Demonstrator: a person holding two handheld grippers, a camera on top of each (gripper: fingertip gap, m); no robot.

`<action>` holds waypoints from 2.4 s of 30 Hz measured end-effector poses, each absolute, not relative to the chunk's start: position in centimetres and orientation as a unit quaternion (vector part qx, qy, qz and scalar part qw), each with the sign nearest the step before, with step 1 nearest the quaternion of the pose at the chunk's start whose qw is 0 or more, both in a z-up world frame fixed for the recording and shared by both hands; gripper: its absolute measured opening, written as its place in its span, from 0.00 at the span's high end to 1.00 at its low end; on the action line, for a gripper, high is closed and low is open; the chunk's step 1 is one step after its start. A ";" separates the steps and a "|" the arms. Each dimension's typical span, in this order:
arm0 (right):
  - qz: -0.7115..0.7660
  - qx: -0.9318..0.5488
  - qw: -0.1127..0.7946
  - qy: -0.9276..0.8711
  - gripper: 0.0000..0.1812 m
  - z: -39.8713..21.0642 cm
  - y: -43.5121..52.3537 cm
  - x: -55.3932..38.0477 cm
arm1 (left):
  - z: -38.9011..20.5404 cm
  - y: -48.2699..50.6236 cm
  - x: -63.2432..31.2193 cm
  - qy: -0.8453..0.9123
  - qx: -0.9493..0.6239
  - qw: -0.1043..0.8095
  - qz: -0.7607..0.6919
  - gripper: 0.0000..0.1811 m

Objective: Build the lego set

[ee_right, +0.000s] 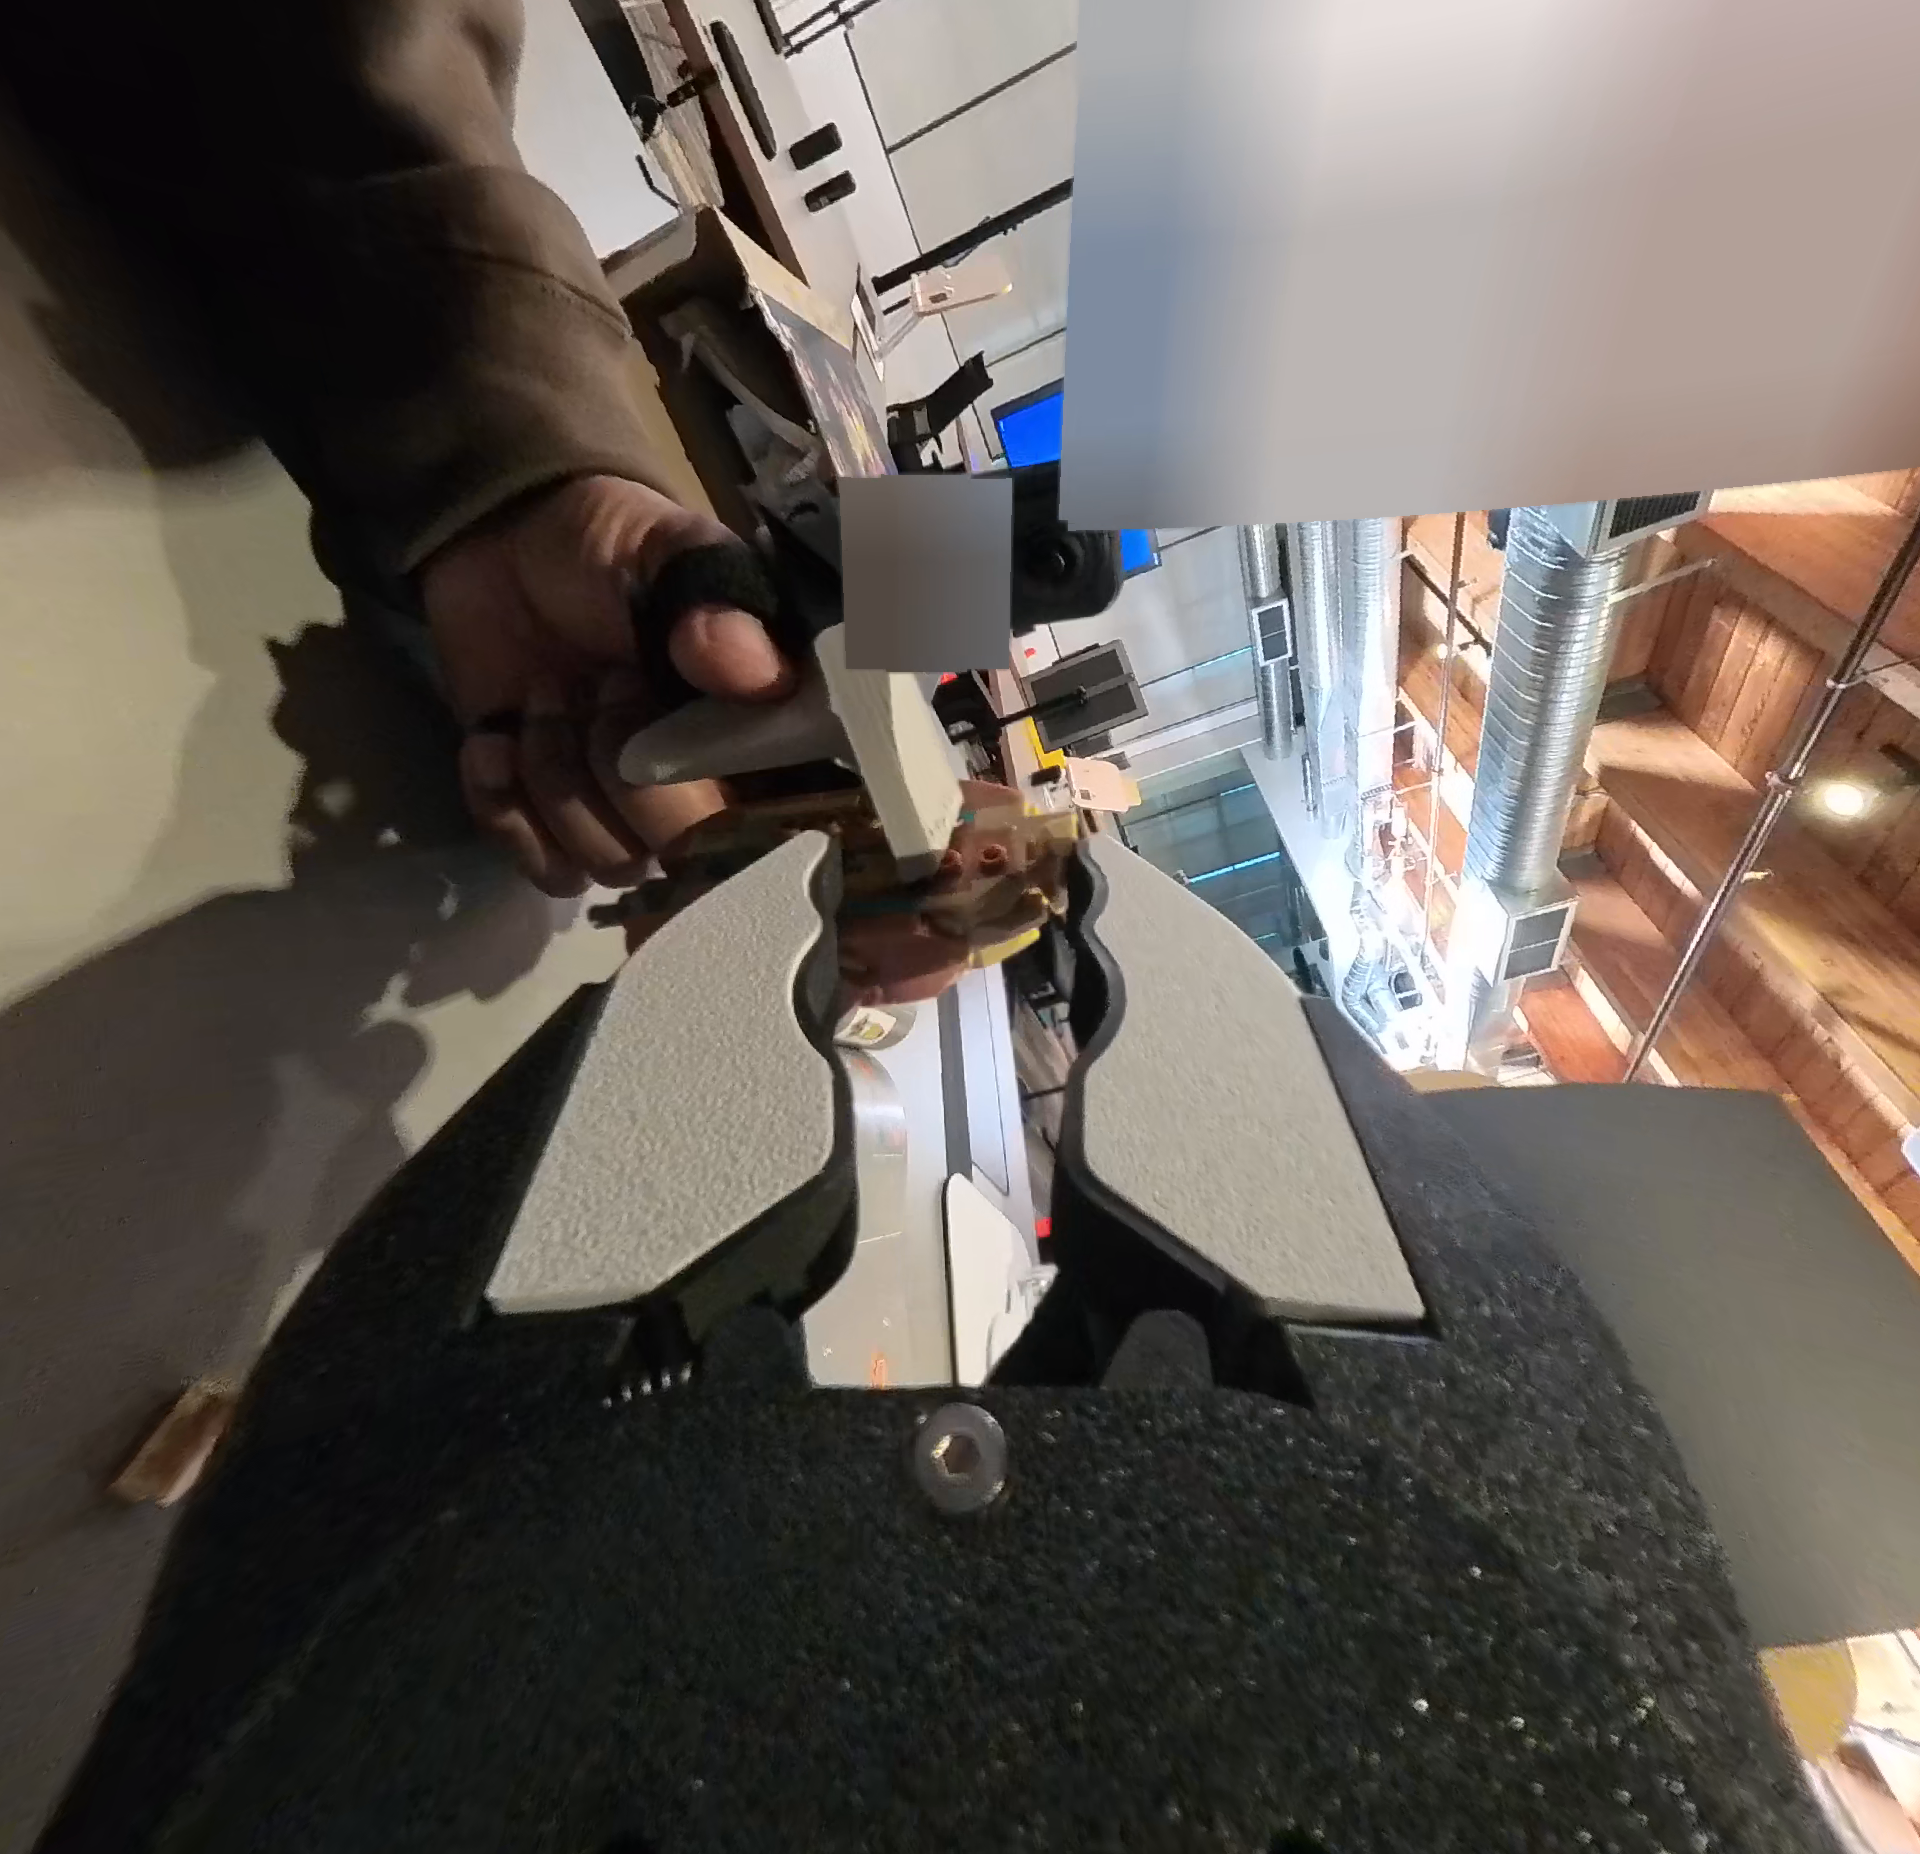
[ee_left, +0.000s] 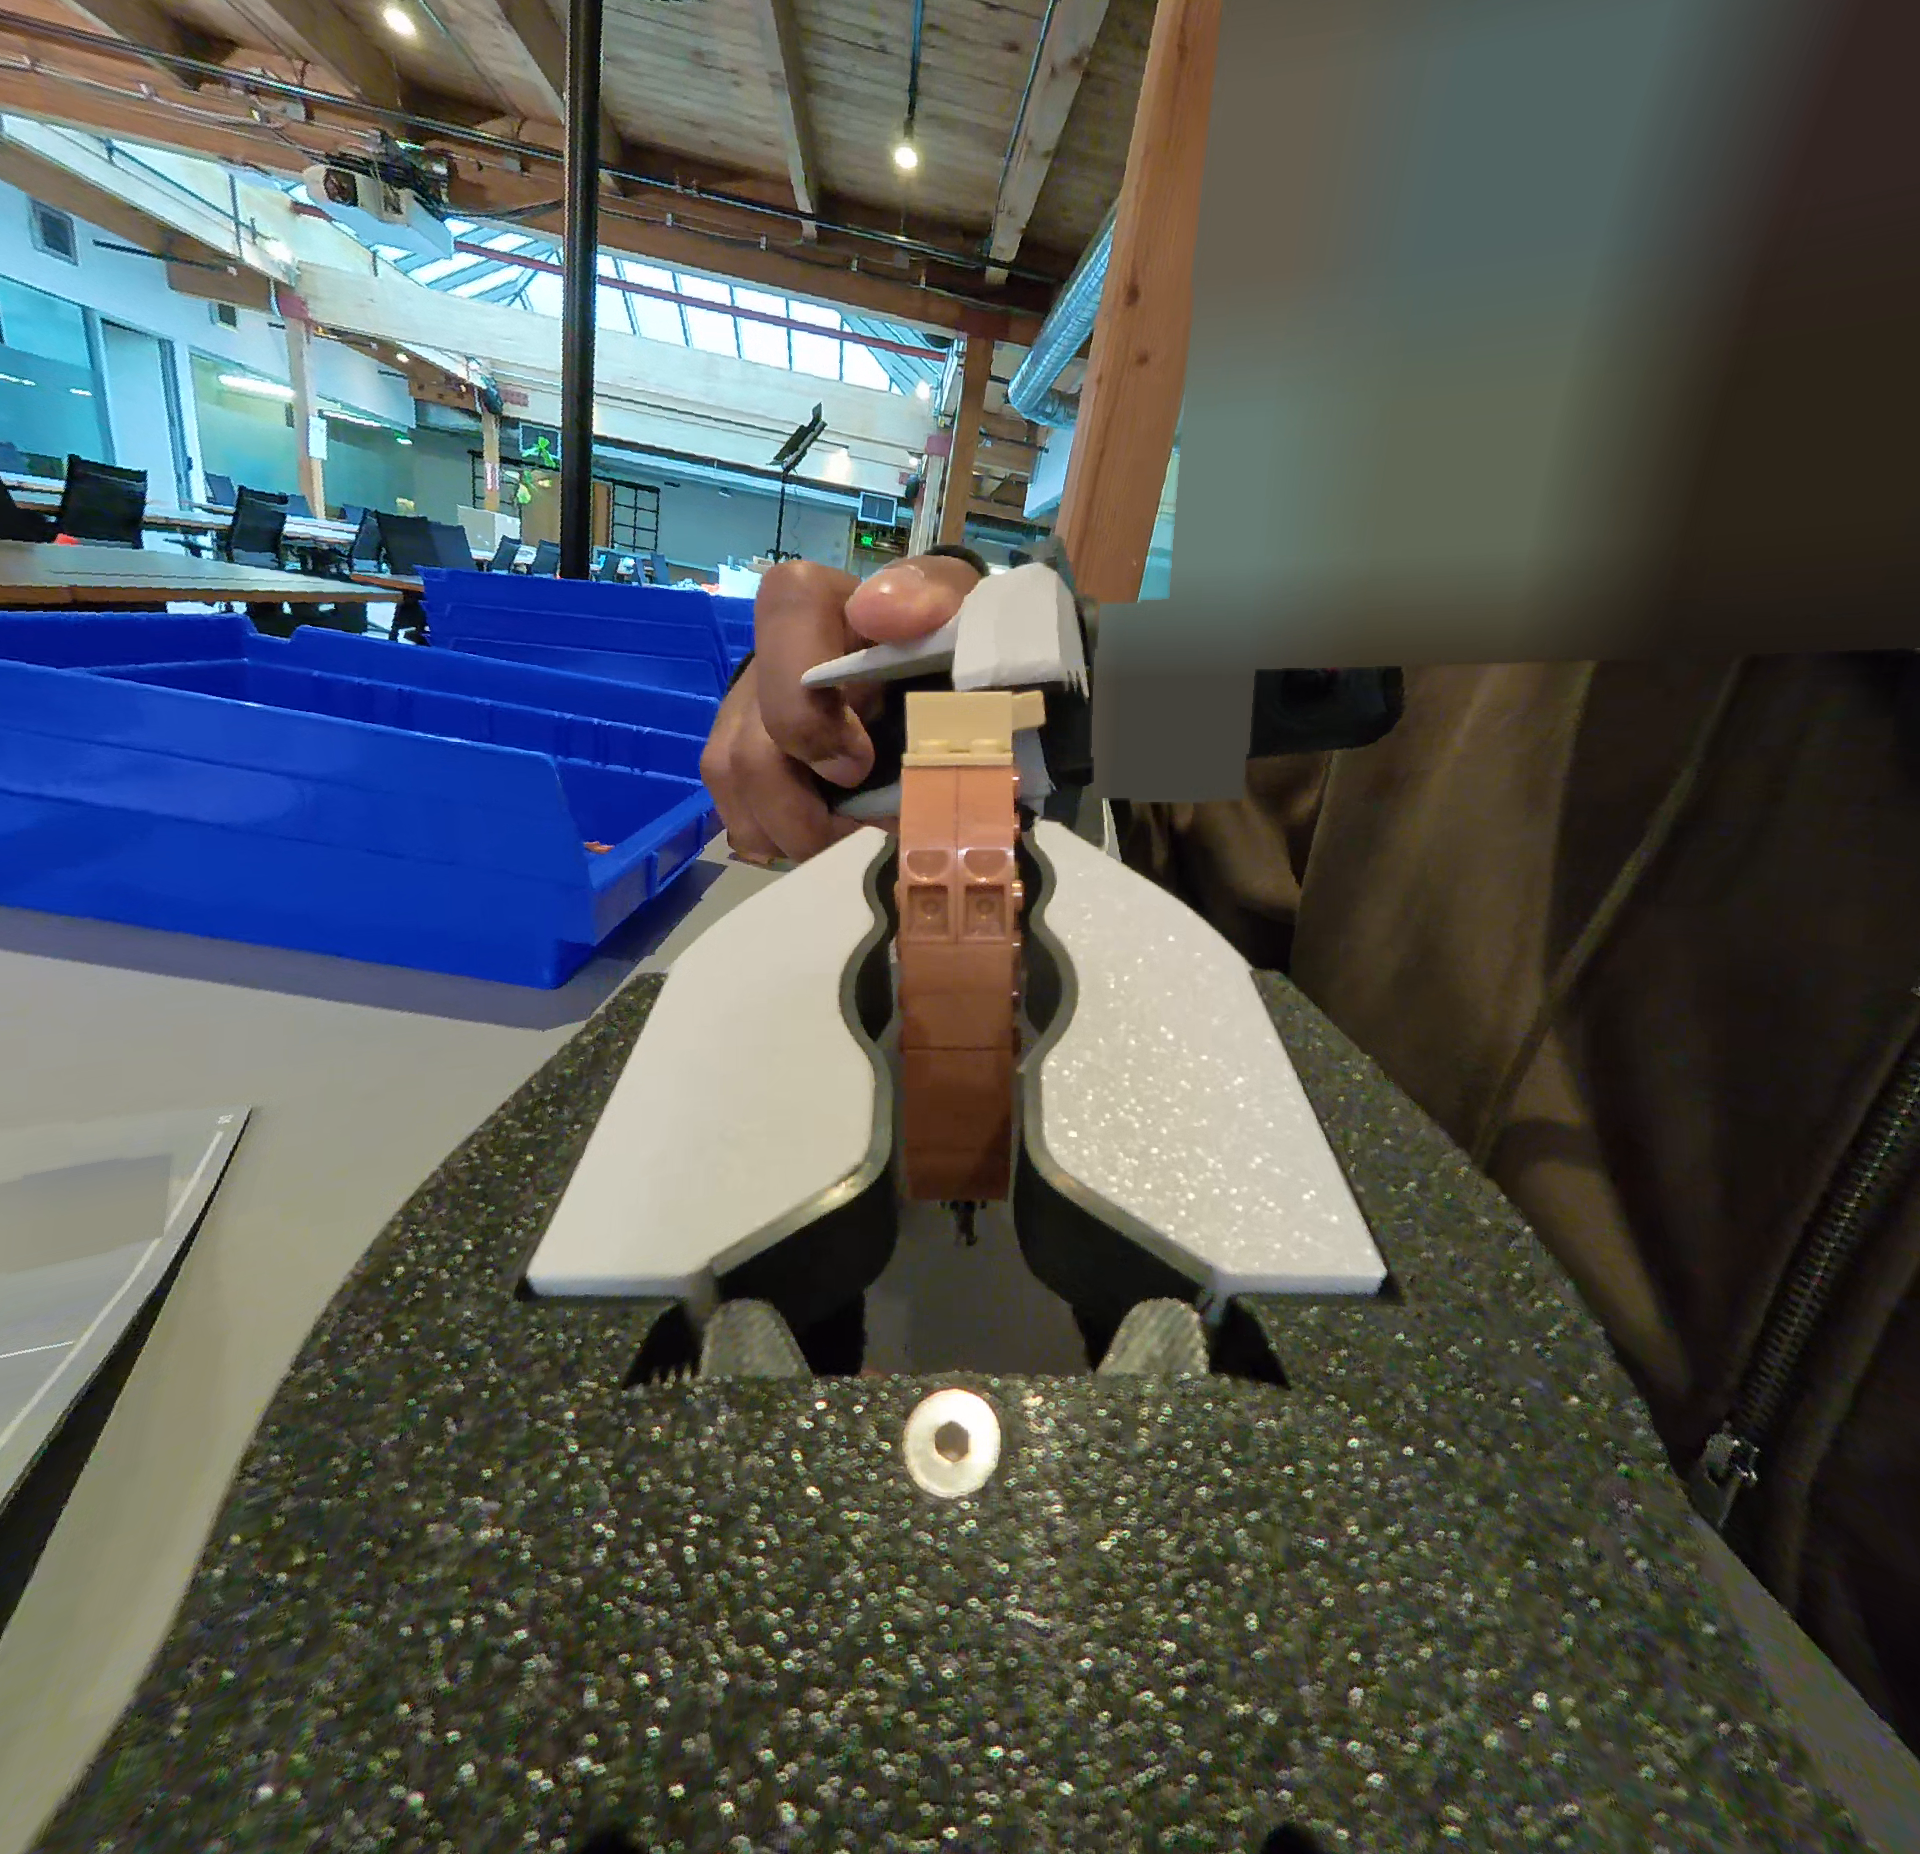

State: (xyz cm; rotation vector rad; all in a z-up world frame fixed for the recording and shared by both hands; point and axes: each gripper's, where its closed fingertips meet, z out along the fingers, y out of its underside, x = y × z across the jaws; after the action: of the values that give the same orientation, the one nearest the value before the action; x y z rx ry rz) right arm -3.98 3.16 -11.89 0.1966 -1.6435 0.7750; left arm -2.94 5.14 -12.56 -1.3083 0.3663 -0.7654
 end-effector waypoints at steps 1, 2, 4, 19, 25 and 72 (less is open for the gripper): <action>0.335 0.082 0.610 -0.713 0.76 -12.0 3.1 -4.1 | -12.5 5.1 -2.9 0.163 -0.588 0.712 -0.347 0.88; 0.334 0.078 0.612 -0.713 0.75 -12.0 3.1 -4.2 | -12.4 5.1 -3.0 0.161 -0.586 0.713 -0.349 0.88; 0.336 0.069 0.615 -0.710 0.74 -11.9 3.0 -4.3 | -12.3 5.1 -3.1 0.154 -0.581 0.715 -0.356 0.88; 0.319 0.057 0.633 -0.703 0.74 -11.6 3.0 -4.6 | -11.9 5.1 -3.5 0.136 -0.568 0.720 -0.375 0.88; 0.325 0.043 0.628 -0.706 0.74 -11.6 3.1 -4.7 | -11.9 5.0 -3.6 0.133 -0.567 0.720 -0.377 0.88; 0.313 -0.025 0.628 -0.712 0.72 -12.0 3.7 -5.4 | -11.8 5.4 -4.6 0.108 -0.568 0.730 -0.364 0.88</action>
State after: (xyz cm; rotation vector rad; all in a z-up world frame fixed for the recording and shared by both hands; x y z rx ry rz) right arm -5.44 3.68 -12.04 -0.0577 -1.6330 0.7171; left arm -4.62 5.36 -11.77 -1.2505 0.2371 -0.8010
